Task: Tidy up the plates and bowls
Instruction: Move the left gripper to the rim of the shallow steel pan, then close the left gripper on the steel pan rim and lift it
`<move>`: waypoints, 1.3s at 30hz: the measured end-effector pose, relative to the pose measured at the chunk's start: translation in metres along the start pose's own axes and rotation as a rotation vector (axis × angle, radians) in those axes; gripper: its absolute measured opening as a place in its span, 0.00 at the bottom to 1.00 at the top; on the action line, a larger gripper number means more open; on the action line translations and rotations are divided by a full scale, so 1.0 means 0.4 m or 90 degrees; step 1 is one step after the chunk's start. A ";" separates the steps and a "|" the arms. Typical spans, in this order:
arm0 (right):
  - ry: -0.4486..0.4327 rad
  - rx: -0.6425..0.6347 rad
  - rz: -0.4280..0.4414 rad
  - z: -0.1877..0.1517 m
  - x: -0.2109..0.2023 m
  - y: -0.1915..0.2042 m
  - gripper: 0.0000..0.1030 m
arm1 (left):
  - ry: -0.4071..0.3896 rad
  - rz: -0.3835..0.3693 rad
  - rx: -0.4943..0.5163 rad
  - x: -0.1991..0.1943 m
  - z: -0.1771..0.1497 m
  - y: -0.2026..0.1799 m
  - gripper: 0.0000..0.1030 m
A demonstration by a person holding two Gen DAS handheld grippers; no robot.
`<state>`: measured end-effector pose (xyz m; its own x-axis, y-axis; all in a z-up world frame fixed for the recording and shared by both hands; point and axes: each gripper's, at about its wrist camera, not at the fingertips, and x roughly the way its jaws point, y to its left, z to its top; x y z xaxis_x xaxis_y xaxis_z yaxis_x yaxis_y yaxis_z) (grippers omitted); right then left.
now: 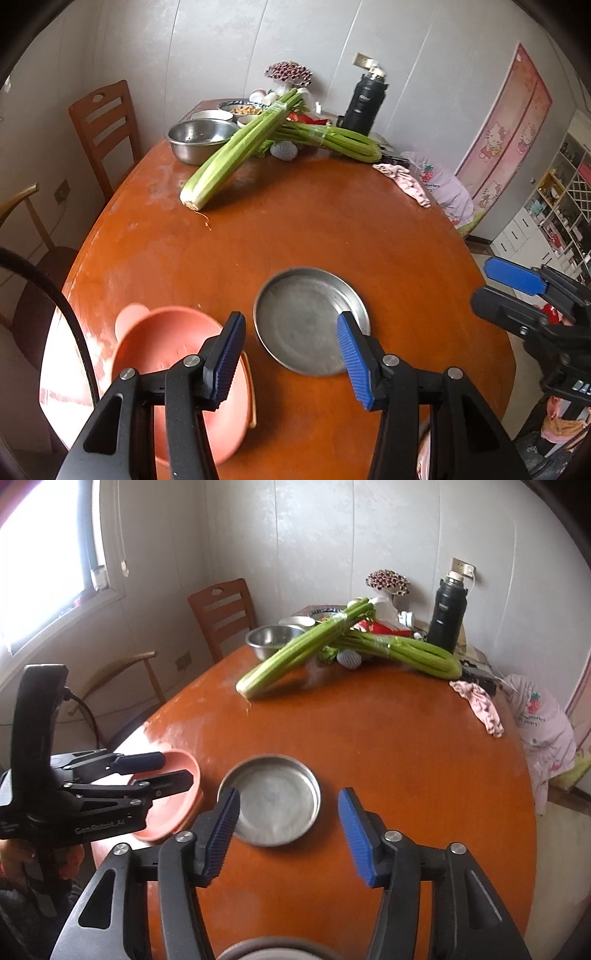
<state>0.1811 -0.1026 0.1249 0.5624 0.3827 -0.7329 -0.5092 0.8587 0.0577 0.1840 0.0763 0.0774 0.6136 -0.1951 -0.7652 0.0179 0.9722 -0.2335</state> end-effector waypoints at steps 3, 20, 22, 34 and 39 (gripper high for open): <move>0.015 0.005 0.004 0.021 0.032 -0.016 0.59 | 0.024 0.009 -0.003 0.047 0.030 0.012 0.50; 0.214 0.016 0.015 -0.041 0.347 -0.094 0.60 | 0.139 0.041 -0.003 0.269 0.030 0.041 0.50; 0.224 0.015 0.018 -0.046 0.364 -0.093 0.60 | 0.142 0.053 0.000 0.277 0.029 0.043 0.50; 0.265 -0.016 0.021 -0.081 0.441 -0.073 0.60 | 0.165 0.091 0.029 0.322 0.005 0.019 0.50; 0.268 -0.017 0.034 -0.084 0.451 -0.066 0.60 | 0.177 0.088 0.029 0.339 -0.004 0.013 0.50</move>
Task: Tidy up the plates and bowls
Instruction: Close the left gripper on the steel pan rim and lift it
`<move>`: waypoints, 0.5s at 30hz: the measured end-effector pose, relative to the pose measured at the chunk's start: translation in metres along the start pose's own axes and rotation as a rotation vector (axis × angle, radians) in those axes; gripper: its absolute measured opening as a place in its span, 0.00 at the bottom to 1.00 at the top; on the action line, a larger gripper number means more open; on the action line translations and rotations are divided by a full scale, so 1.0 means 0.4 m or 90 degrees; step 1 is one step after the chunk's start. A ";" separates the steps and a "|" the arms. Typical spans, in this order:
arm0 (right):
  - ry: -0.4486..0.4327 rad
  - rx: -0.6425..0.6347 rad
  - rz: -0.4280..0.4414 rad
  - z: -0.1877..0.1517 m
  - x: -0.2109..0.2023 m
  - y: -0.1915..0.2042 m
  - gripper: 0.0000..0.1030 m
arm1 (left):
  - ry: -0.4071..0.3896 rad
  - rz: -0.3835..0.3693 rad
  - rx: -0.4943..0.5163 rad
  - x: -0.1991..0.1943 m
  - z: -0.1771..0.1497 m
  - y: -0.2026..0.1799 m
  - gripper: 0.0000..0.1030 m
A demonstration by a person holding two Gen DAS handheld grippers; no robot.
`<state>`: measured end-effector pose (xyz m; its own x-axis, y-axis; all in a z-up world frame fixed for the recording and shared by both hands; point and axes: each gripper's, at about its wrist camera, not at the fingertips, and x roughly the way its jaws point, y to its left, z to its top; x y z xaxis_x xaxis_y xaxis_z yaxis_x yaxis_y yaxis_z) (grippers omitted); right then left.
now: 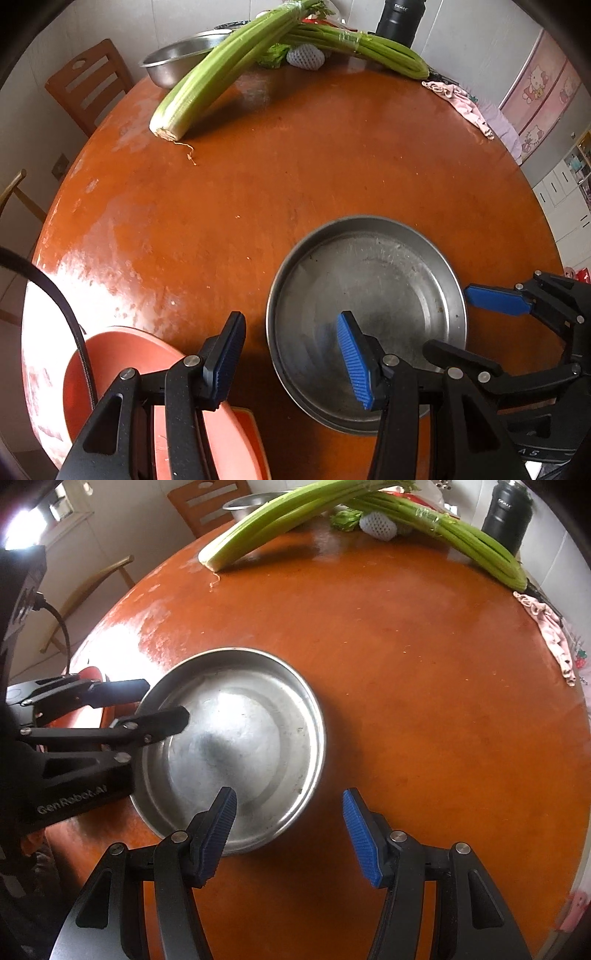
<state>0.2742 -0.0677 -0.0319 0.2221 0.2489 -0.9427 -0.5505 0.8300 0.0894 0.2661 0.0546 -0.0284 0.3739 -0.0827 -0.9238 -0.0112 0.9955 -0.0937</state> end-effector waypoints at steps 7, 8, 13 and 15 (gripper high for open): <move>0.008 -0.014 0.011 0.002 0.021 0.020 0.59 | 0.001 -0.035 0.003 0.002 -0.003 -0.010 0.50; 0.007 -0.016 0.013 0.003 0.020 0.022 0.59 | 0.005 -0.040 0.005 0.005 -0.002 -0.012 0.50; 0.005 -0.030 0.004 0.004 0.018 0.040 0.59 | 0.004 -0.040 0.011 0.003 -0.005 -0.022 0.50; 0.001 -0.029 0.004 0.005 0.012 0.038 0.59 | -0.007 -0.041 0.013 -0.010 -0.007 -0.026 0.50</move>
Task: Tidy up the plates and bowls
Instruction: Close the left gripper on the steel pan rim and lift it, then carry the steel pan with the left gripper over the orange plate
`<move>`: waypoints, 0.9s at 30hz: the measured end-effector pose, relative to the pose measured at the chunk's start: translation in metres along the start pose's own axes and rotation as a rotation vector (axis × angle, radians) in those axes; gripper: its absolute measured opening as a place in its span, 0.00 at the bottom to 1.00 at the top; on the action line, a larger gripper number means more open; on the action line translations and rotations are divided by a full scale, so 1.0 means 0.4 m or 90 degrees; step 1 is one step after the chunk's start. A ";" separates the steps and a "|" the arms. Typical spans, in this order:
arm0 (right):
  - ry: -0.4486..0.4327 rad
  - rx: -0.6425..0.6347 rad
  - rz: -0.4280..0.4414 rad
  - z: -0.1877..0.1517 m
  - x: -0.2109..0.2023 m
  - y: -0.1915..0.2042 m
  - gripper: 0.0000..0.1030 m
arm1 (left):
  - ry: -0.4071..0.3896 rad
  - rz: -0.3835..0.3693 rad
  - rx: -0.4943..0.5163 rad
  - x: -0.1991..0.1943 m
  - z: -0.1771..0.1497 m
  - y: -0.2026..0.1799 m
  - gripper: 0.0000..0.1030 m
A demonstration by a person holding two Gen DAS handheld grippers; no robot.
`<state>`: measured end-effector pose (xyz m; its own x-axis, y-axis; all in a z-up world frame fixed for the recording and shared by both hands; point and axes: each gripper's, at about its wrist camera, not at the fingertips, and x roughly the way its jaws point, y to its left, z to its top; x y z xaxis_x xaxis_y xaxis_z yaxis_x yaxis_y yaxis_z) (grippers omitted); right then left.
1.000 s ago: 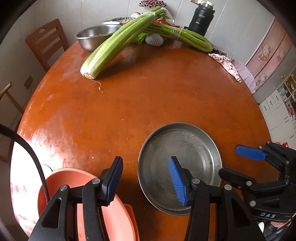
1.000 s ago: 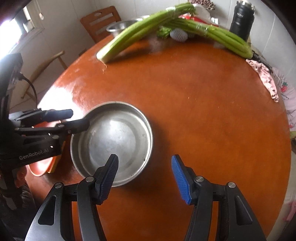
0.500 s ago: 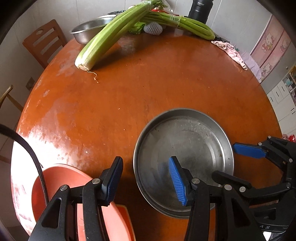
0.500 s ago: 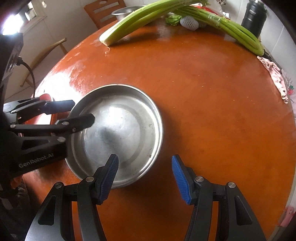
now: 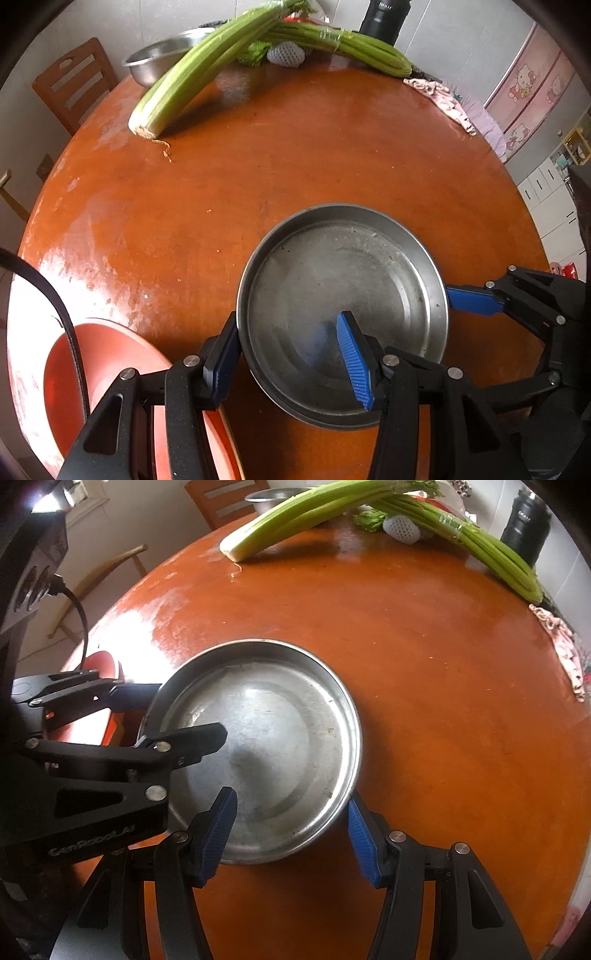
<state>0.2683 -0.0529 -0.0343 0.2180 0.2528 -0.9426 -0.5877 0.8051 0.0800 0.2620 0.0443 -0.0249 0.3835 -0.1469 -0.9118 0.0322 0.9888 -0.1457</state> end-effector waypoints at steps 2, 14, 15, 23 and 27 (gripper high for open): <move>-0.005 0.003 0.001 0.000 -0.008 -0.002 0.59 | -0.007 0.001 0.001 -0.011 -0.001 -0.003 0.50; -0.049 -0.010 0.010 -0.015 -0.122 0.044 0.59 | -0.072 0.007 -0.011 -0.148 -0.025 0.009 0.50; -0.057 -0.016 0.011 -0.017 -0.138 0.058 0.59 | -0.078 0.008 -0.013 -0.162 -0.028 0.014 0.50; -0.091 -0.039 0.016 -0.028 -0.210 0.155 0.59 | -0.121 0.021 -0.029 -0.271 -0.085 0.061 0.50; -0.103 -0.055 0.015 -0.033 -0.231 0.213 0.59 | -0.135 0.030 -0.038 -0.308 -0.120 0.091 0.50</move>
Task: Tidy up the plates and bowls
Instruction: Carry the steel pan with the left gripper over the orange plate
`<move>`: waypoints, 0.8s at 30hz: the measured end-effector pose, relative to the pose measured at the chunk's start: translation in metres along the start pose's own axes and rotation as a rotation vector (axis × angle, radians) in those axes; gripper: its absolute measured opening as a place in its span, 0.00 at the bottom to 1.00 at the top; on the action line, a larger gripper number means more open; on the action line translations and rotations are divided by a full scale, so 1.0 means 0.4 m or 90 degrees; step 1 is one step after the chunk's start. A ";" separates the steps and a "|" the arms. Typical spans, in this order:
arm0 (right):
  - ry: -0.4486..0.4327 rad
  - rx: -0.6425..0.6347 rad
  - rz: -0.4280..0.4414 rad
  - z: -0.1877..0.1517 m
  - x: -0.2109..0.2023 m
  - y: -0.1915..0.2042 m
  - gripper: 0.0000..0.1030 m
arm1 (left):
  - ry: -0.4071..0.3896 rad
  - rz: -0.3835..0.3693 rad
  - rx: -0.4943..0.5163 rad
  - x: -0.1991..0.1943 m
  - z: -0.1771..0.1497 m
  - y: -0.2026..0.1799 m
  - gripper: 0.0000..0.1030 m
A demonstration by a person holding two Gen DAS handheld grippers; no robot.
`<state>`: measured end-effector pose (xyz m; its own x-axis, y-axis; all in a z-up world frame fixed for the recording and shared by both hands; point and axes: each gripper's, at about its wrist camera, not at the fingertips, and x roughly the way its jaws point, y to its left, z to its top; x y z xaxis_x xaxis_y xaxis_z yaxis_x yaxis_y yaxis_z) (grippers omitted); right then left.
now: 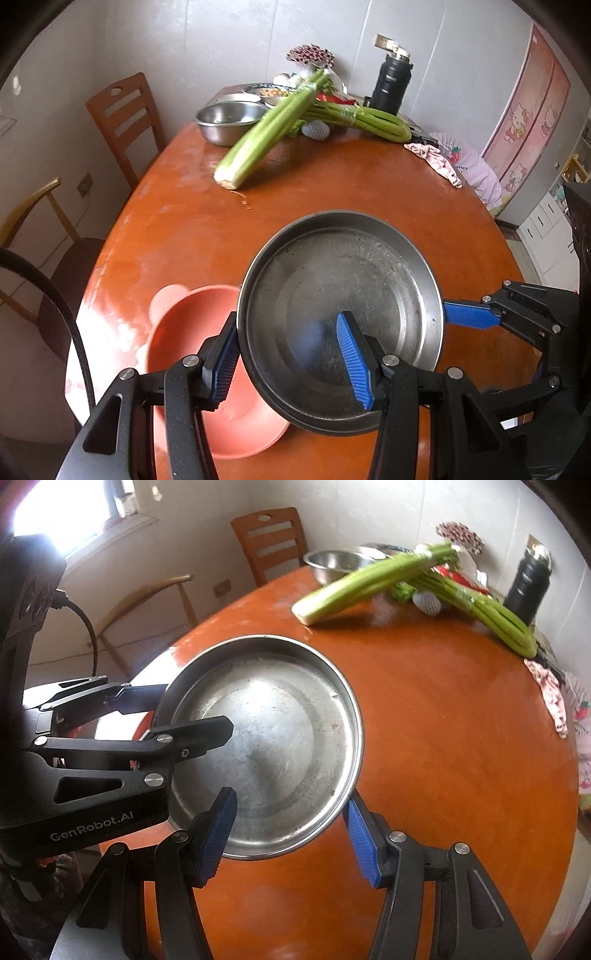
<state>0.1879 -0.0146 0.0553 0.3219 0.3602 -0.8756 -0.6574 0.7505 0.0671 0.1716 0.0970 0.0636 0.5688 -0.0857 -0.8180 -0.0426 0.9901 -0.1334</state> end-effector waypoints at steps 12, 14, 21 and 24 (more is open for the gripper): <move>0.012 -0.037 0.015 0.019 0.035 0.146 0.59 | -0.013 0.016 -0.026 -0.040 -0.054 0.122 0.50; 0.021 -0.039 0.017 0.022 0.050 0.162 0.59 | -0.008 0.020 -0.032 -0.033 -0.060 0.138 0.50; 0.043 -0.047 0.019 0.036 0.103 0.189 0.59 | 0.004 0.017 -0.049 -0.003 -0.082 0.182 0.50; 0.052 -0.050 0.015 0.038 0.117 0.196 0.59 | 0.007 0.014 -0.052 0.006 -0.091 0.194 0.50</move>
<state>0.1618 0.0694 0.0266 0.2512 0.3281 -0.9106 -0.7168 0.6953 0.0529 0.1400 0.1696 0.0308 0.5573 -0.0655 -0.8277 -0.1222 0.9796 -0.1598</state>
